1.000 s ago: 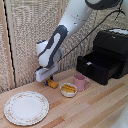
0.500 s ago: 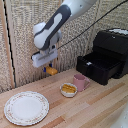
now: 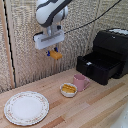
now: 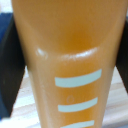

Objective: Extend the gripper towards the air fryer handle. Grasp the air fryer handle and pull it to open the air fryer. Release the air fryer handle and move the gripper to the bread. Grasp the bread with the gripper and move it to the air fryer basket. Release the bread inside the air fryer and retract the gripper.

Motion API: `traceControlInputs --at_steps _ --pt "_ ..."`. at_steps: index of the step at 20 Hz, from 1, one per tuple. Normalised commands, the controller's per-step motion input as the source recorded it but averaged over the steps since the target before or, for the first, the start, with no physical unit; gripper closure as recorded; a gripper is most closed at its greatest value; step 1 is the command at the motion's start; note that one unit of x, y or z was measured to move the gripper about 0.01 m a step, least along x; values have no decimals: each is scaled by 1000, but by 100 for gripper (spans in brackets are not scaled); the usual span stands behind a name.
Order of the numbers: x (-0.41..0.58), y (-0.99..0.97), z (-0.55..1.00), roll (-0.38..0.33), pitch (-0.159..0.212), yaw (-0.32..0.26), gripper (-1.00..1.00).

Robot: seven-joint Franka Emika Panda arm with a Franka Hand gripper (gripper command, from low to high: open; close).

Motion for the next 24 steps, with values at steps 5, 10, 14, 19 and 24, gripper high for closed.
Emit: traceControlInputs --at_steps 5,10,14,19,24 --pt "0 -827 549 27 -79 -97 100" --pt "0 -963 420 72 -111 -17 100" --pt "0 -871 240 62 -130 -59 100" --pt "0 -690 58 13 -140 -167 100" --pt "0 -515 4 0 -117 -254 100"
